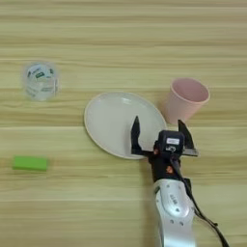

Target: Move the objects on the table

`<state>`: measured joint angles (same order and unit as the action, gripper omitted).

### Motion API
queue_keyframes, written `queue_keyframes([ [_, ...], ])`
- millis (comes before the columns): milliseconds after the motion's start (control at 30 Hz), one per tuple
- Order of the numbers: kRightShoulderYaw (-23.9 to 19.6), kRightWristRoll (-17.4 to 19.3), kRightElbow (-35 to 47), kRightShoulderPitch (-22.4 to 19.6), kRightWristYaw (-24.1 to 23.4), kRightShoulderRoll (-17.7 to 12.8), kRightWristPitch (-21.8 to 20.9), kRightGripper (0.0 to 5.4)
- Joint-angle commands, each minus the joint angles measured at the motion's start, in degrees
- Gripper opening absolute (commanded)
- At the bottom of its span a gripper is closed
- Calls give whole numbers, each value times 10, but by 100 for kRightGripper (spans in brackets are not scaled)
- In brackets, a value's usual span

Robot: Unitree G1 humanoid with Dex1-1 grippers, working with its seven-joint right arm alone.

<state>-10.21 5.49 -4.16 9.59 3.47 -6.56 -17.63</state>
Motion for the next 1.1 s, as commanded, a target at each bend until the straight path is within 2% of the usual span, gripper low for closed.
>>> queue_keyframes([
  [33,-5,42,34,-16,19,-1,30,538],
  [167,-20,85,42,-22,30,1,70,538],
  [533,-50,115,46,-39,27,-1,104,538],
  [633,-51,138,53,-45,45,-4,122,538],
  [867,-48,207,53,-59,108,-15,198,538],
  [1000,-45,227,47,-65,130,-17,240,538],
  [1100,-42,223,41,-66,137,-17,254,538],
])
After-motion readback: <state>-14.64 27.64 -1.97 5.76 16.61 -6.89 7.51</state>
